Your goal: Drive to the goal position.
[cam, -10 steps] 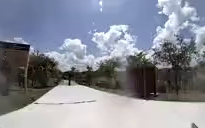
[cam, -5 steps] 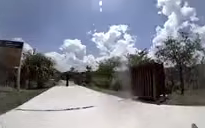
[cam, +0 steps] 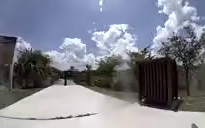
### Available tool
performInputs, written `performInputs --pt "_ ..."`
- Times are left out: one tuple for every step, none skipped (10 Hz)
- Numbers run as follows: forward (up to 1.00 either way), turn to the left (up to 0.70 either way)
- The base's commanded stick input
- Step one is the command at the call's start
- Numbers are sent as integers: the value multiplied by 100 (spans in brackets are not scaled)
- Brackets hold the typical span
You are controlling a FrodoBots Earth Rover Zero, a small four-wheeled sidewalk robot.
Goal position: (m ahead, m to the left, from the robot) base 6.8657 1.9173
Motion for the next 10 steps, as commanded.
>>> performInputs --pt "85 -1" --pt "85 -1" --pt "85 -1" --pt "85 -1" --pt "85 -1" --pt "85 -1" --pt "85 -1" --pt "85 -1" --pt "85 -1" --pt "85 -1"
